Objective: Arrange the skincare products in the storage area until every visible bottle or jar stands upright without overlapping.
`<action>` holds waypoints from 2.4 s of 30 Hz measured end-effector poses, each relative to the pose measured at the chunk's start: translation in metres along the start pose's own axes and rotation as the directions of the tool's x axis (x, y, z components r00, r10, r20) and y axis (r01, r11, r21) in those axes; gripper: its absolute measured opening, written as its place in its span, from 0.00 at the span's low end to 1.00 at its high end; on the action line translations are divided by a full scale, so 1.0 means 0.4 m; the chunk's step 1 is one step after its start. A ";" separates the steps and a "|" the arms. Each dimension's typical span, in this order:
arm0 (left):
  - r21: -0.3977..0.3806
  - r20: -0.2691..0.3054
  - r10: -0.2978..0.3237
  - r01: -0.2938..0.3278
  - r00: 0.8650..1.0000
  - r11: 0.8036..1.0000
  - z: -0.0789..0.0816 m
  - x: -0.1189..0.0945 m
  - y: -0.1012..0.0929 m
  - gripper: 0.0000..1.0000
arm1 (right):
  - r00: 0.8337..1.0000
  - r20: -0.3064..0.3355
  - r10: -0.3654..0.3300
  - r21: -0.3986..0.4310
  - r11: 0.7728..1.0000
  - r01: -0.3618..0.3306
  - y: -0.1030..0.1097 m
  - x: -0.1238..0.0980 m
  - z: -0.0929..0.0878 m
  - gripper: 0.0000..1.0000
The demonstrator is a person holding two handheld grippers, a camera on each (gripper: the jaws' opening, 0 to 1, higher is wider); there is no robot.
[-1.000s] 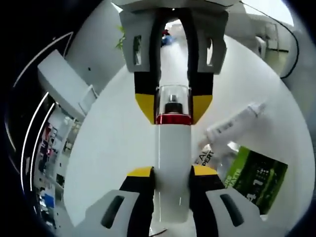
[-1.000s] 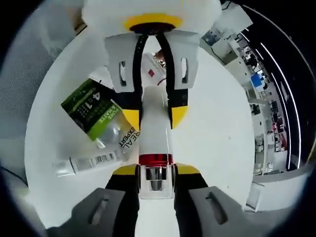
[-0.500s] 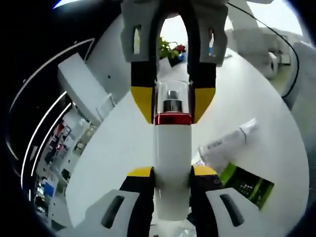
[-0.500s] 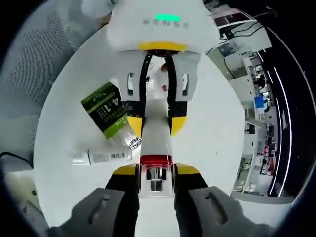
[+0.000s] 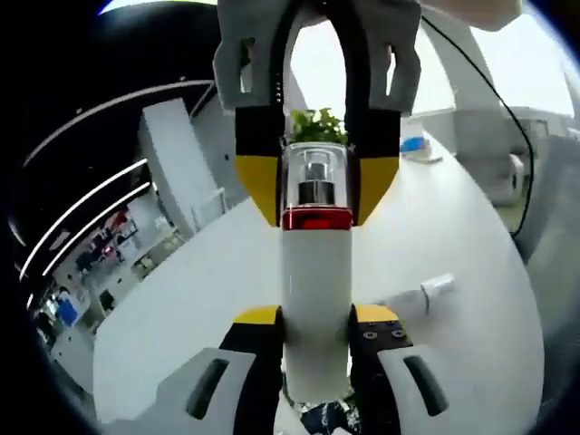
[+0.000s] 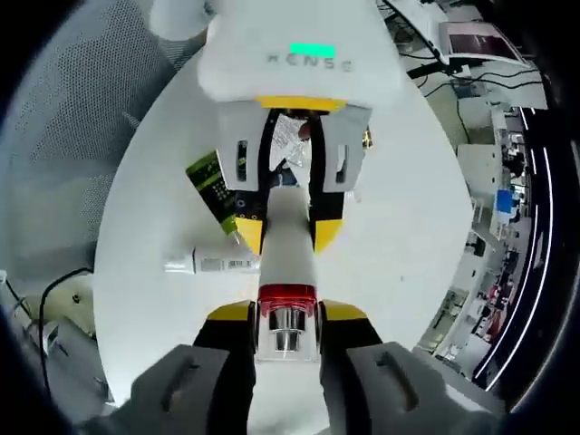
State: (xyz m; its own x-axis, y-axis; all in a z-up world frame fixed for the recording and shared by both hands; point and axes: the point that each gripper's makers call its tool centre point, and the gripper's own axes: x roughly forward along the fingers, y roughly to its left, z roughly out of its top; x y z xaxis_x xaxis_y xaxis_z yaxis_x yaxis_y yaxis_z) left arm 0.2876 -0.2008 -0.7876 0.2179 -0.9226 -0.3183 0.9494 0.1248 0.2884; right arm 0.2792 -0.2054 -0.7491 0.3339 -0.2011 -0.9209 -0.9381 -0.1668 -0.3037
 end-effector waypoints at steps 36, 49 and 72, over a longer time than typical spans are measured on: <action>-0.235 0.144 -0.115 0.146 0.983 0.961 -0.022 0.023 -0.164 0.24 | 0.902 -0.294 0.315 -0.045 0.938 -0.343 0.148 0.003 0.056 0.25; -0.252 0.184 -0.114 0.159 0.976 0.955 -0.026 0.015 -0.161 0.24 | 0.900 -0.282 0.334 -0.050 0.931 -0.361 0.141 0.000 0.067 0.27; -0.192 0.158 -0.140 0.169 0.978 0.967 -0.020 0.006 -0.171 0.25 | 0.959 0.265 0.105 0.352 0.915 -0.197 0.080 -0.030 0.068 0.43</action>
State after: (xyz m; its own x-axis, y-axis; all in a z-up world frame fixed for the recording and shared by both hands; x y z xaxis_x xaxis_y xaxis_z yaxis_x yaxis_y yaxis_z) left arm 0.2250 -0.2087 -0.8154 0.0444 -0.9769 -0.2092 0.9981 0.0342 0.0518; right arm 0.2427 -0.1821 -0.7543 0.1975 0.0453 -0.9792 -0.9568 0.2263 -0.1825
